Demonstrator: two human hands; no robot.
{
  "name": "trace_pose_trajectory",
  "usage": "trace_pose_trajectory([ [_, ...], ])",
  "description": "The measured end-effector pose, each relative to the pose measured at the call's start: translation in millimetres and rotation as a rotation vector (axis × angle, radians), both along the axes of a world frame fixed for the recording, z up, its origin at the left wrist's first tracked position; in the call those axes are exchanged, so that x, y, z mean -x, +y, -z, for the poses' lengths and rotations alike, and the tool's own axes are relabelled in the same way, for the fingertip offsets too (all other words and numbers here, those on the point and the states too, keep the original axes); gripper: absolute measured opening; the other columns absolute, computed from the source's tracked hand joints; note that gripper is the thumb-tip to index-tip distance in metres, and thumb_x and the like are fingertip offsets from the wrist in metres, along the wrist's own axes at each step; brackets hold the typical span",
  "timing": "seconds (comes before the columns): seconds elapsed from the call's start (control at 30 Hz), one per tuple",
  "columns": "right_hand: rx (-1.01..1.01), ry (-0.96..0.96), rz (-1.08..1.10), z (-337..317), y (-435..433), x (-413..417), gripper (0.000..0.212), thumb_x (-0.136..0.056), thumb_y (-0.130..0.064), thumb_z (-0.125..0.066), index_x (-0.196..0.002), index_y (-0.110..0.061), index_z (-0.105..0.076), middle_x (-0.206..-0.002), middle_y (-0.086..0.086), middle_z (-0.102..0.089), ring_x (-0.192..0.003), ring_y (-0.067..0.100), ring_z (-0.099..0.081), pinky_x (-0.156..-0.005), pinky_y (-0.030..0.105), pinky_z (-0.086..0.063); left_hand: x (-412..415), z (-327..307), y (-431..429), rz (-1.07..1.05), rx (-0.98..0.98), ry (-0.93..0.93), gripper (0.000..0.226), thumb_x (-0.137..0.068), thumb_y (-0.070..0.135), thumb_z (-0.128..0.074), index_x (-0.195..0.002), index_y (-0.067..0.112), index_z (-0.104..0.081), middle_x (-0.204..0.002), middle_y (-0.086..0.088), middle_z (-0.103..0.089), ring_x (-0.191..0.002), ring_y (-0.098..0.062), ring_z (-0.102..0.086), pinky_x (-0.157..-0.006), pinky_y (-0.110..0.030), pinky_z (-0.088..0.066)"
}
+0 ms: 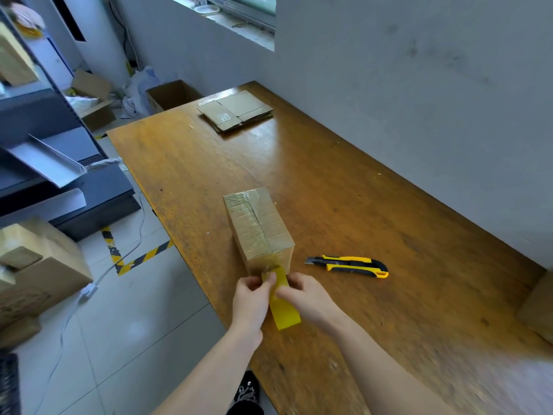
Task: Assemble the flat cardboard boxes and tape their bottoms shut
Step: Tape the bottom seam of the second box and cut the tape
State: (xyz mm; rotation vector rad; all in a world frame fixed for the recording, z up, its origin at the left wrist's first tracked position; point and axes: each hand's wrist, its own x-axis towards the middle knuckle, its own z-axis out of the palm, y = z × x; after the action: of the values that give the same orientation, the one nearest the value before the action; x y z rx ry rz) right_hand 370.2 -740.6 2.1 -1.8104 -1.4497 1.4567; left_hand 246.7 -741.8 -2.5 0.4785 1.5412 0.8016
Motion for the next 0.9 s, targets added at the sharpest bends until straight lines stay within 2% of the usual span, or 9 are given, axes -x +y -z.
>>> trace_pose_trajectory([
  [0.1, -0.191, -0.272, 0.159, 2, 11, -20, 0.023, -0.086, -0.034, -0.051, -0.102, -0.023, -0.064, -0.097, -0.004, -0.065, -0.092, 0.015, -0.059, -0.074, 0.032, -0.047, -3, 0, 4, -0.028, -0.016, -0.025, 0.016, -0.091, 0.020, -0.068, -0.103, 0.021, -0.058, -0.106, -0.009, -0.067, -0.099, -0.028, -0.064, -0.094, -0.051, -0.052],
  [0.17, -0.270, -0.561, 0.159, 13, 22, -39, 0.028, -0.094, -0.029, -0.049, -0.118, -0.021, -0.062, -0.119, 0.000, -0.061, -0.115, 0.019, -0.054, -0.090, 0.035, -0.048, -2, -1, 6, -0.038, -0.031, -0.018, 0.014, -0.091, 0.019, -0.068, -0.102, 0.023, -0.059, -0.107, -0.008, -0.067, -0.099, -0.026, -0.064, -0.089, -0.047, -0.054],
  [0.23, -0.168, -0.767, 0.030, 26, 32, -57, 0.046, -0.099, -0.025, -0.045, -0.144, -0.018, -0.042, -0.152, 0.004, -0.036, -0.143, 0.023, -0.029, -0.112, 0.040, -0.033, 0, -2, 7, -0.052, -0.049, -0.021, 0.015, -0.091, 0.019, -0.068, -0.104, 0.024, -0.061, -0.106, -0.006, -0.067, -0.097, -0.024, -0.064, -0.076, -0.040, -0.054],
  [0.3, -0.038, -0.862, -0.089, 36, 36, -71, 0.061, -0.100, -0.021, -0.045, -0.154, -0.017, -0.018, -0.163, 0.004, -0.011, -0.151, 0.023, -0.004, -0.120, 0.042, -0.016, 1, -2, 6, -0.062, -0.068, -0.029, 0.016, -0.092, 0.017, -0.067, -0.106, 0.023, -0.062, -0.104, -0.005, -0.067, -0.092, -0.023, -0.065, -0.066, -0.034, -0.049],
  [0.37, -0.010, -0.934, -0.152, 45, 35, -79, 0.064, -0.099, -0.020, -0.048, -0.155, -0.016, -0.016, -0.162, 0.005, -0.014, -0.150, 0.024, -0.008, -0.119, 0.041, -0.016, 1, -4, 7, -0.069, -0.083, -0.030, 0.015, -0.092, 0.015, -0.066, -0.105, 0.022, -0.063, -0.103, -0.005, -0.066, -0.089, -0.022, -0.065, -0.062, -0.032, -0.048],
  [0.5, -0.102, -1.073, -0.128, 50, 23, -79, 0.034, -0.095, -0.035, -0.057, -0.126, -0.020, -0.052, -0.128, 0.002, -0.048, -0.122, 0.023, -0.041, -0.099, 0.035, -0.038, 1, -4, 10, -0.073, -0.083, -0.023, 0.012, -0.092, 0.015, -0.066, -0.102, 0.020, -0.064, -0.105, -0.006, -0.066, -0.091, -0.024, -0.064, -0.065, -0.034, -0.050],
  [0.63, -0.209, -0.683, 0.091, 46, 6, -79, 0.019, -0.094, -0.028, -0.061, -0.108, -0.021, -0.048, -0.105, -0.001, -0.055, -0.089, 0.019, -0.054, -0.069, 0.032, -0.050, 1, -4, 11, -0.086, -0.066, -0.067, 0.010, -0.092, 0.011, -0.066, -0.098, 0.019, -0.063, -0.104, -0.008, -0.067, -0.090, -0.026, -0.064, -0.067, -0.036, -0.053],
  [0.77, -0.848, -0.673, -0.082, 26, 2, -64, 0.011, -0.095, -0.028, -0.051, -0.101, -0.020, -0.056, -0.078, -0.001, -0.056, -0.053, 0.017, -0.051, -0.038, 0.032, -0.041, 1, -6, 12, -0.107, -0.064, -0.111, 0.010, -0.091, 0.007, -0.065, -0.093, 0.016, -0.062, -0.100, -0.009, -0.067, -0.085, -0.025, -0.063, -0.067, -0.036, -0.054],
  [0.9, -0.947, -0.808, -0.362, -1, 16, -44, 0.009, -0.086, -0.030, -0.066, -0.085, -0.022, -0.063, -0.063, -0.005, -0.049, -0.044, 0.014, -0.045, -0.036, 0.026, -0.028, 1, -7, 12, -0.111, -0.076, -0.110, 0.010, -0.090, 0.006, -0.065, -0.094, 0.015, -0.063, -0.100, -0.013, -0.068, -0.088, -0.028, -0.064, -0.071, -0.039, -0.054],
])
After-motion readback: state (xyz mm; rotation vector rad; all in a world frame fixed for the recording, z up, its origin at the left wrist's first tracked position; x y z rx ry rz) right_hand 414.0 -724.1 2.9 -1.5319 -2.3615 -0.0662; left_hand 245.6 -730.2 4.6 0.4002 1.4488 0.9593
